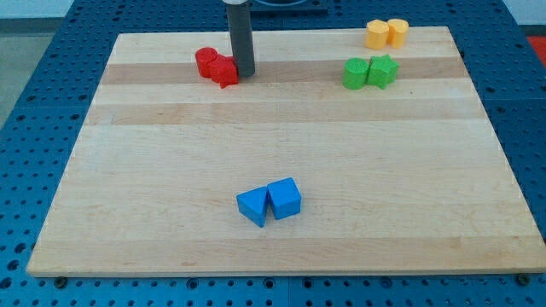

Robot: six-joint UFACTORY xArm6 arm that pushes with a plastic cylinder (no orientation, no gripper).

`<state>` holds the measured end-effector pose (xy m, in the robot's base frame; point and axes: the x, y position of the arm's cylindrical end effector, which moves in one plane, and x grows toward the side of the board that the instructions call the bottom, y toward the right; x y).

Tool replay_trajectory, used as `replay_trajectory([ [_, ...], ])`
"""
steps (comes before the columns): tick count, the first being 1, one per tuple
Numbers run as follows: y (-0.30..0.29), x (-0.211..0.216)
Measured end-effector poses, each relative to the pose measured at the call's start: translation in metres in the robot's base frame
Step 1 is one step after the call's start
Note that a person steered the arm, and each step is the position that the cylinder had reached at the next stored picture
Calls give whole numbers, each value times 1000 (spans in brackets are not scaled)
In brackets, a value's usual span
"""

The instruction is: Place the red circle at the top left corner

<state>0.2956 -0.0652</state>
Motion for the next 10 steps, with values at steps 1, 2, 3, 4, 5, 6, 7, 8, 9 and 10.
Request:
replay_trajectory([
  [1,0,0],
  [2,7,0],
  [3,51,-1],
  [4,58,-13],
  [5,61,8],
  [6,45,12],
  [7,18,-5],
  [8,-46,-24],
  [9,-103,-27],
  [10,-103,-16],
])
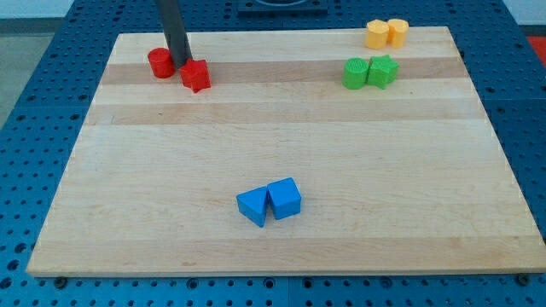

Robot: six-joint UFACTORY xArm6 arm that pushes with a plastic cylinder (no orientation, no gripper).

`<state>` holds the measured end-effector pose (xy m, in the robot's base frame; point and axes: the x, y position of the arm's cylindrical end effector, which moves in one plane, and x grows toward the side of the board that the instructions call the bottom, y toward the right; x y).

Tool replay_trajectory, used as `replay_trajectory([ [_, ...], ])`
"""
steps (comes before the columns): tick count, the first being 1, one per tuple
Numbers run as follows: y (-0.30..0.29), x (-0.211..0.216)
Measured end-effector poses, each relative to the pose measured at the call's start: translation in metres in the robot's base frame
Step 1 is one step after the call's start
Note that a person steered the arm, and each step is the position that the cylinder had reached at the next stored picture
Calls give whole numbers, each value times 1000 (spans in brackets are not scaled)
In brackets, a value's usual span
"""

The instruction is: Place the red circle at the top left corner

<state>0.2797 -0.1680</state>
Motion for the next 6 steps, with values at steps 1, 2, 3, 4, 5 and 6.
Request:
replay_trajectory([
  [1,-4,12],
  [2,-13,22],
  [3,-57,9],
  [4,-94,-13],
  [5,-82,-9],
  [6,-54,-2],
])
